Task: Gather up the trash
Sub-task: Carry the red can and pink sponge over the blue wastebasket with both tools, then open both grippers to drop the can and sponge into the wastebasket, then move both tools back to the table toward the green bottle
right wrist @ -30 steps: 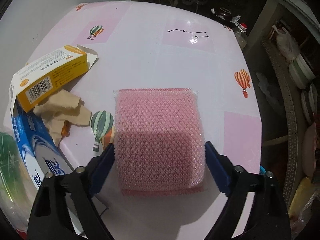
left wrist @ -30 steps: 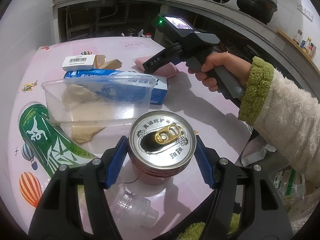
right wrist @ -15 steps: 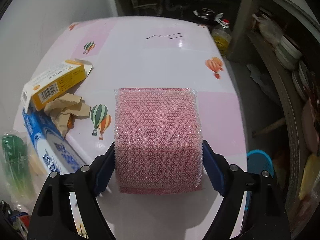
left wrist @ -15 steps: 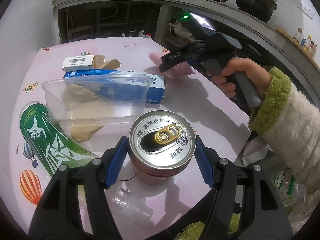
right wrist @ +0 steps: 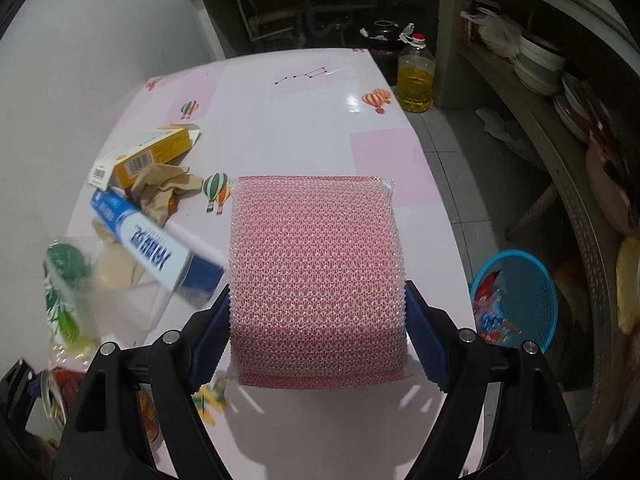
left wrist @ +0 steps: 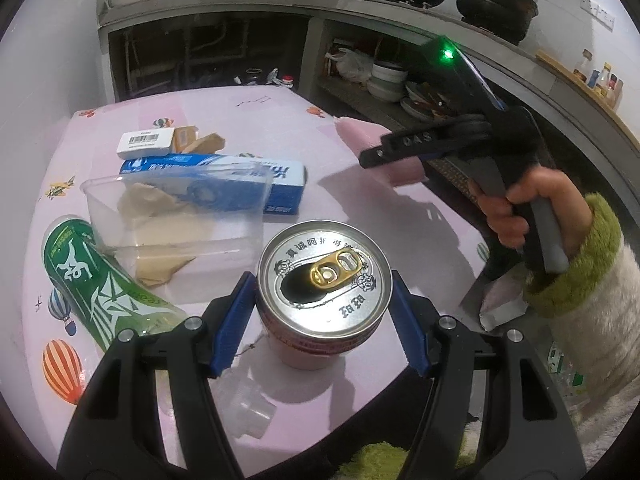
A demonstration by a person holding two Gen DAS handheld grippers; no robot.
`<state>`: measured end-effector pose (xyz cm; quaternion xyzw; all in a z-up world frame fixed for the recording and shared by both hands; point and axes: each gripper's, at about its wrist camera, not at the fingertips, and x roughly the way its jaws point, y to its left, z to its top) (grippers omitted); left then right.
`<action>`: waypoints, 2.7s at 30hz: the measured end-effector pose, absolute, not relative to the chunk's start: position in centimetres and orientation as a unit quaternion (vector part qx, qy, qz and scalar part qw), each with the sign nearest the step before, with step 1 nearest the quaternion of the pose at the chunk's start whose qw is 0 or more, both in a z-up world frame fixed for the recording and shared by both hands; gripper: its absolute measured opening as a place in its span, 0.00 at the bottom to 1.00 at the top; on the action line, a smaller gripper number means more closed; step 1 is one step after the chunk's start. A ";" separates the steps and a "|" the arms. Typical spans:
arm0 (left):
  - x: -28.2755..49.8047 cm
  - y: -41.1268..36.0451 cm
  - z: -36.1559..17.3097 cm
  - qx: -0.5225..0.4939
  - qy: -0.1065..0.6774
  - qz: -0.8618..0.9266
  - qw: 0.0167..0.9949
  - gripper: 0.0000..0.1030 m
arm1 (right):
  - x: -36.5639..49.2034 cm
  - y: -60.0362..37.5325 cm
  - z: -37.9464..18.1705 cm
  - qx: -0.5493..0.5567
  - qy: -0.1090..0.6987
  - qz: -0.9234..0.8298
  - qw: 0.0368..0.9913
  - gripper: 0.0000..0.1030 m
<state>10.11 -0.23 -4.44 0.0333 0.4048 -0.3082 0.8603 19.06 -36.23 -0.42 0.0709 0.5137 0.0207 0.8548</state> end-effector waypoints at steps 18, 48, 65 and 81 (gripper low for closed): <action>11.7 -16.3 1.7 0.090 0.367 -0.462 0.802 0.61 | 2.7 -55.5 0.5 0.250 0.414 -0.180 0.856 0.76; 23.5 -39.6 -5.3 0.080 0.455 -0.460 0.758 0.76 | 9.4 -69.2 -23.6 0.344 0.459 -0.309 0.759 0.86; 11.4 -7.6 2.2 0.056 0.386 -0.371 0.843 0.81 | 2.0 -50.3 -4.3 0.268 0.364 -0.098 0.887 0.86; 10.2 13.6 -2.3 -0.106 0.419 -0.139 0.891 0.80 | 8.2 -27.4 -0.5 0.207 0.417 0.251 0.849 0.85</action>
